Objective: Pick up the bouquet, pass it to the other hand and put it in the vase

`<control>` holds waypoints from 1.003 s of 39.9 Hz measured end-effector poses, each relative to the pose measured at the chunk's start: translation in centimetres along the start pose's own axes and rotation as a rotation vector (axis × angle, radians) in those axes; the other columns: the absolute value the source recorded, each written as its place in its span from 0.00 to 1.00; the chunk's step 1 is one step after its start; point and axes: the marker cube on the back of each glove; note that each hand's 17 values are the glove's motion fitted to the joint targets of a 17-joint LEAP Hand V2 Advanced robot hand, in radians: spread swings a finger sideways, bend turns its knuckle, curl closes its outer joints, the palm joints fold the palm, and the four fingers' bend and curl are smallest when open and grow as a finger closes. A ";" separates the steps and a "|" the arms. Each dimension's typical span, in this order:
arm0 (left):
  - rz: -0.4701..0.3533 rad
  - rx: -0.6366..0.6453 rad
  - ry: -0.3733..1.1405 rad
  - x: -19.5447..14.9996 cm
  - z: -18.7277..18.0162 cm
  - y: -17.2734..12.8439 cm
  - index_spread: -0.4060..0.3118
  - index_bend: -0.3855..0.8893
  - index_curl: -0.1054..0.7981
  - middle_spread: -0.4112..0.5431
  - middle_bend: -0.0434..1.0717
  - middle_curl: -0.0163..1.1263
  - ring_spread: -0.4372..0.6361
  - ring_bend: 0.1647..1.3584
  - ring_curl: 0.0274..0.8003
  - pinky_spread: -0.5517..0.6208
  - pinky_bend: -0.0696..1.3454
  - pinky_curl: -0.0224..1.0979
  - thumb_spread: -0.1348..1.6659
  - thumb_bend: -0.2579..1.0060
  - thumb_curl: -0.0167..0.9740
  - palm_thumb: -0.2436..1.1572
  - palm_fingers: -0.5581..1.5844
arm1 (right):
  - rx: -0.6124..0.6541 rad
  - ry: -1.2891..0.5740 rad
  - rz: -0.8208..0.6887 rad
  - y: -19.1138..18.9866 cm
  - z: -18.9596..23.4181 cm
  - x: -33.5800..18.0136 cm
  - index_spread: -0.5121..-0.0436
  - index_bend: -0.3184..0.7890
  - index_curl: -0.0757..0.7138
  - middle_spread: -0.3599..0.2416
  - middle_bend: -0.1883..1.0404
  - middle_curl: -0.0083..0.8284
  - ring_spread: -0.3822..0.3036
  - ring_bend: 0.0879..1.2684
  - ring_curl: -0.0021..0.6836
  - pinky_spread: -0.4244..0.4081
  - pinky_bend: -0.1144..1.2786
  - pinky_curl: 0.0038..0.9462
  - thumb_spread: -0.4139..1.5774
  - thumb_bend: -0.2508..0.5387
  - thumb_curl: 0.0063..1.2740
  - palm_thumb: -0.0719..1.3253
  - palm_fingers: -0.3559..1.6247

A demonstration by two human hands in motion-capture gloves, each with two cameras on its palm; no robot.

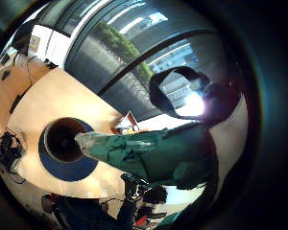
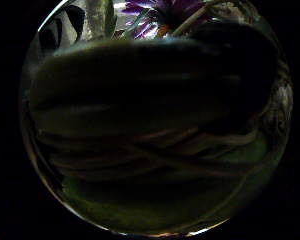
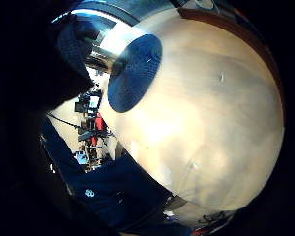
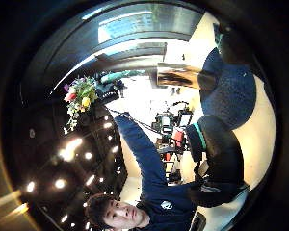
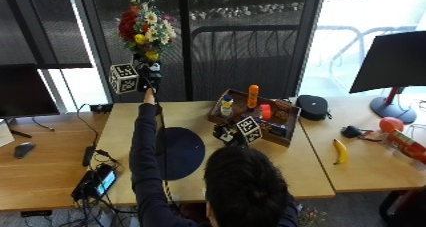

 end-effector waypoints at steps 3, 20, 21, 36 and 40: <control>-0.014 0.002 -0.011 -1.1 -0.3 -0.7 0.21 0.45 0.80 0.12 0.50 0.50 0.10 0.27 0.54 0.20 0.23 0.41 0.45 0.18 0.68 0.84 0.83 | -0.022 -0.051 -0.015 -0.2 0.1 -0.4 0.47 0.43 0.57 0.43 0.30 0.43 0.44 0.20 0.52 0.72 0.27 0.35 0.78 0.30 0.27 0.65 0.52; -0.152 -0.404 -0.112 -14.2 -1.5 0.0 0.37 0.34 0.76 0.29 0.27 0.49 0.34 0.14 0.58 0.47 0.24 0.46 0.51 0.08 0.51 0.55 0.32 | -0.102 -0.112 -0.090 -0.9 2.7 0.9 0.48 0.43 0.57 0.43 0.30 0.43 0.44 0.19 0.52 0.72 0.24 0.35 0.79 0.30 0.28 0.65 0.53; -0.178 -0.476 -0.184 -16.4 -2.2 0.5 0.35 0.44 0.81 0.26 0.41 0.58 0.33 0.16 0.64 0.49 0.23 0.49 0.51 0.11 0.51 0.55 0.40 | -0.106 -0.110 -0.082 -0.8 2.9 1.2 0.48 0.43 0.57 0.43 0.30 0.43 0.44 0.19 0.52 0.72 0.24 0.35 0.79 0.30 0.28 0.65 0.53; -0.218 -0.686 -0.467 -25.5 -10.6 8.8 0.67 0.33 0.45 0.73 0.18 0.32 0.79 0.27 0.43 0.86 0.39 0.39 0.51 0.17 0.43 0.46 0.20 | -0.047 -0.086 -0.116 2.0 3.9 5.2 0.49 0.44 0.57 0.43 0.30 0.43 0.43 0.18 0.51 0.72 0.22 0.35 0.80 0.30 0.28 0.66 0.54; -0.205 -0.692 -0.497 -24.8 -11.0 9.1 0.68 0.35 0.42 0.75 0.19 0.31 0.82 0.29 0.43 0.88 0.40 0.39 0.52 0.18 0.42 0.47 0.20 | -0.050 -0.110 -0.077 2.7 4.2 5.8 0.49 0.44 0.57 0.42 0.30 0.43 0.42 0.18 0.52 0.71 0.22 0.35 0.79 0.30 0.28 0.66 0.54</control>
